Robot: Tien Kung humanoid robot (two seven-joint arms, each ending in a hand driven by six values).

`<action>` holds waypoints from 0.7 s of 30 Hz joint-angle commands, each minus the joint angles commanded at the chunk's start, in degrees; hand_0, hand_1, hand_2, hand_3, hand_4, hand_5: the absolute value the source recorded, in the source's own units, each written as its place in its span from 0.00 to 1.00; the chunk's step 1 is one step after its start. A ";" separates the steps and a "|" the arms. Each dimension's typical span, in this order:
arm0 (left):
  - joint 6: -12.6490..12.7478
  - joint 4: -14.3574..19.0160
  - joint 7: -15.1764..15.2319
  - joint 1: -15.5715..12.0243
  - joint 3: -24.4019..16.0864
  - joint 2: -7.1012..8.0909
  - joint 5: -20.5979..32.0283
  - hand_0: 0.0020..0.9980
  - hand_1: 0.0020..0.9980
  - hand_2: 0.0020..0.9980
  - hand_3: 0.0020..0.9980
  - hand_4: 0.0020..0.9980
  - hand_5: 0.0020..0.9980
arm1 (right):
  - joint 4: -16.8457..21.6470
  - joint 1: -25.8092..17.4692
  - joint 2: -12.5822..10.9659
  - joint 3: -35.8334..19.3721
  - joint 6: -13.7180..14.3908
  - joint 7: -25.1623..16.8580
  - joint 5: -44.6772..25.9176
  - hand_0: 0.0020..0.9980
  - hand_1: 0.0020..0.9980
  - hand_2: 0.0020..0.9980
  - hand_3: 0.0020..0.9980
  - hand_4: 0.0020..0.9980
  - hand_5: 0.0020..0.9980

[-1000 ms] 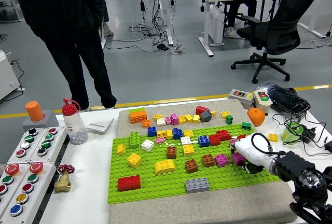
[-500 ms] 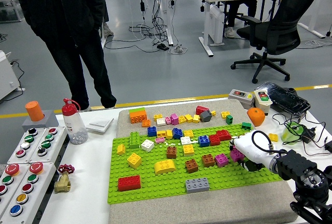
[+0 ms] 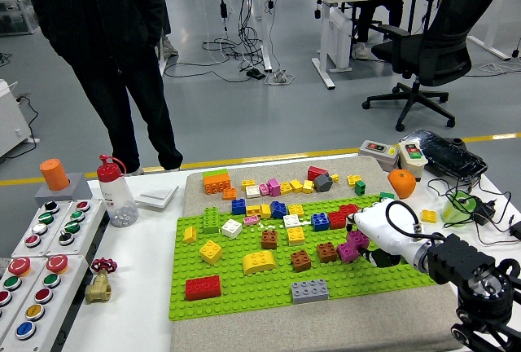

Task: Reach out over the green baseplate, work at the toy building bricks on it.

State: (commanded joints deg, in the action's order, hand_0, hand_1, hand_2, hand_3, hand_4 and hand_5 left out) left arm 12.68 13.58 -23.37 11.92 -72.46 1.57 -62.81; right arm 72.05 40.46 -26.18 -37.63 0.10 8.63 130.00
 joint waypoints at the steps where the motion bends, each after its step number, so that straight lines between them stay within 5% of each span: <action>1: 0.00 -0.01 0.01 0.01 0.00 0.01 -0.01 0.64 0.60 0.61 0.45 0.35 0.99 | 1.04 -0.10 -0.12 0.05 -0.23 0.41 0.00 0.11 0.27 0.52 0.53 0.61 0.15; 21: 0.52 0.01 0.12 -0.15 -0.01 0.00 0.30 0.64 0.60 0.61 0.45 0.35 0.99 | 11.44 -1.15 -0.50 0.84 -6.14 6.98 0.00 0.12 0.27 0.51 0.52 0.59 0.21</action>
State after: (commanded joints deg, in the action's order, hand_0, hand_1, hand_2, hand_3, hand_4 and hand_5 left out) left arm 13.20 13.59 -23.26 11.78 -72.47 1.57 -62.51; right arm 83.49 39.31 -26.67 -36.78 -6.04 15.61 130.00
